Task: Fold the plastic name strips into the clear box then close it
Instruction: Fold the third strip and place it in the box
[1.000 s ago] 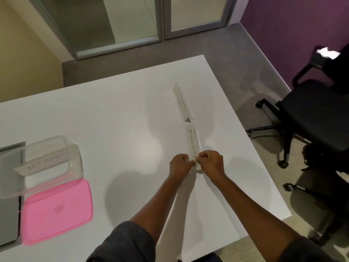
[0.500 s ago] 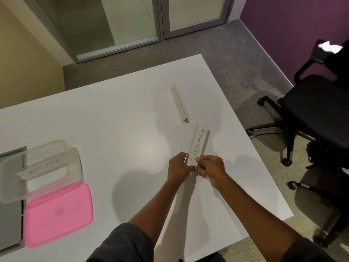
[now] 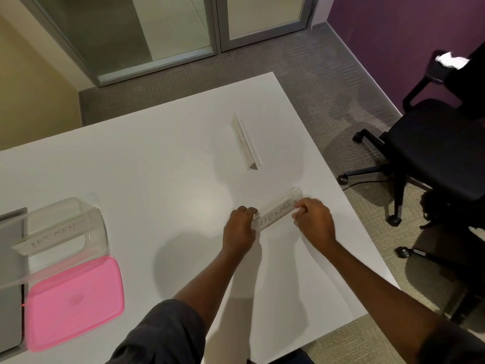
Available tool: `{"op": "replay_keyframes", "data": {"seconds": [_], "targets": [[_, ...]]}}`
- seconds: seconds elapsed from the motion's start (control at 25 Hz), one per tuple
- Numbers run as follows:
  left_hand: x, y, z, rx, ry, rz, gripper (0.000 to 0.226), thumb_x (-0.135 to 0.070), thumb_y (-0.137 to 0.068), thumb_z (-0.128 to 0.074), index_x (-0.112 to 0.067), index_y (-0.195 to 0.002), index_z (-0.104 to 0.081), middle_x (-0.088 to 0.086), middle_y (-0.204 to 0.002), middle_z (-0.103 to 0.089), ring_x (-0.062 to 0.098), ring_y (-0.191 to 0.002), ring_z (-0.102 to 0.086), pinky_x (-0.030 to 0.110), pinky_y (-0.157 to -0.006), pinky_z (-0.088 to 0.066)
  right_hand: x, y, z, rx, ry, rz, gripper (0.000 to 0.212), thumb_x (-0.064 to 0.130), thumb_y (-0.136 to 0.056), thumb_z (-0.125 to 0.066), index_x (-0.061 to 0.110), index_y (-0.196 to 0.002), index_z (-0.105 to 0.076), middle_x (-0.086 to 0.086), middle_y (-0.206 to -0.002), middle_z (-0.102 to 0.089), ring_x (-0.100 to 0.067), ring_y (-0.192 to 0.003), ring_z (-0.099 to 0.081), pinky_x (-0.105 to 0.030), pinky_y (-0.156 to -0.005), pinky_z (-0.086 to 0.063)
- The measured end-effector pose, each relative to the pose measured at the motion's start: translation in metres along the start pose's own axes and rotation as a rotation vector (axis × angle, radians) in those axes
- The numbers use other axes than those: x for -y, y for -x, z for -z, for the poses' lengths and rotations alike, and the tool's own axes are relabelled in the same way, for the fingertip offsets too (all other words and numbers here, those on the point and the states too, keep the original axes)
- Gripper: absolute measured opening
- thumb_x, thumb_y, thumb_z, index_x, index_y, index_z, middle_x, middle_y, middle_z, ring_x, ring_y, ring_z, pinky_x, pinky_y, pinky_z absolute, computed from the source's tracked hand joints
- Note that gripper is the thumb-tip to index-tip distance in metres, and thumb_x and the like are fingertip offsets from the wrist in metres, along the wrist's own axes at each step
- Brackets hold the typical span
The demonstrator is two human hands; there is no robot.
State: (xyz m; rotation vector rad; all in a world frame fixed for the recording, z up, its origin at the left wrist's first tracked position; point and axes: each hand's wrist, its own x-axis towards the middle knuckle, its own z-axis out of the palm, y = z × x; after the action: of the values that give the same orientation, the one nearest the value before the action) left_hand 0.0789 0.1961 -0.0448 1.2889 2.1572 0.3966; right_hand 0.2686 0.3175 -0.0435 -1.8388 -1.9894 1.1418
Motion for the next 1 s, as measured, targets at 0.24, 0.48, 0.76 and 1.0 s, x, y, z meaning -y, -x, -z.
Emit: {"op": "replay_keyframes", "data": {"seconds": [0.24,0.48,0.76,1.0], "targets": [[0.013,-0.003,0.008,0.014,-0.110,-0.114,0.054,0.003,-0.084,-0.070,-0.016,-0.134,-0.063,0.005,-0.122,-0.064,0.028,-0.112,-0.057,0.036,-0.067,-0.047,0.000,-0.045,0.027,0.139,0.618,0.515,0.078,0.008,-0.067,-0.092,0.012,-0.139,-0.062,-0.006,-0.144,-0.062,-0.028,-0.131,-0.059,-0.044,-0.094,-0.061],[0.023,-0.003,0.016,0.060,-0.217,-0.192,0.058,0.001,-0.089,-0.068,-0.012,-0.144,-0.056,0.009,-0.131,-0.062,0.031,-0.122,-0.056,0.046,-0.072,-0.060,0.006,-0.056,0.020,0.314,0.721,0.649,0.031,-0.003,-0.074,-0.071,0.011,-0.101,-0.068,0.000,-0.100,-0.068,-0.024,-0.095,-0.063,-0.043,-0.067,-0.062],[0.042,-0.005,0.030,0.060,-0.237,-0.182,0.051,0.000,-0.091,-0.063,-0.009,-0.141,-0.061,0.010,-0.132,-0.067,0.032,-0.123,-0.061,0.045,-0.081,-0.060,0.019,-0.039,0.013,0.366,0.605,0.540,0.041,-0.002,-0.083,-0.076,0.011,-0.122,-0.074,-0.003,-0.116,-0.071,-0.021,-0.098,-0.069,-0.040,-0.077,-0.065],[0.078,0.010,0.062,0.018,-0.229,-0.210,0.060,0.001,-0.091,-0.065,-0.011,-0.150,-0.058,0.009,-0.141,-0.068,0.033,-0.128,-0.062,0.043,-0.090,-0.056,0.052,-0.008,-0.002,0.389,0.634,0.502,0.065,0.009,-0.075,-0.091,0.017,-0.136,-0.071,-0.005,-0.132,-0.073,-0.027,-0.117,-0.068,-0.044,-0.093,-0.061]]}}
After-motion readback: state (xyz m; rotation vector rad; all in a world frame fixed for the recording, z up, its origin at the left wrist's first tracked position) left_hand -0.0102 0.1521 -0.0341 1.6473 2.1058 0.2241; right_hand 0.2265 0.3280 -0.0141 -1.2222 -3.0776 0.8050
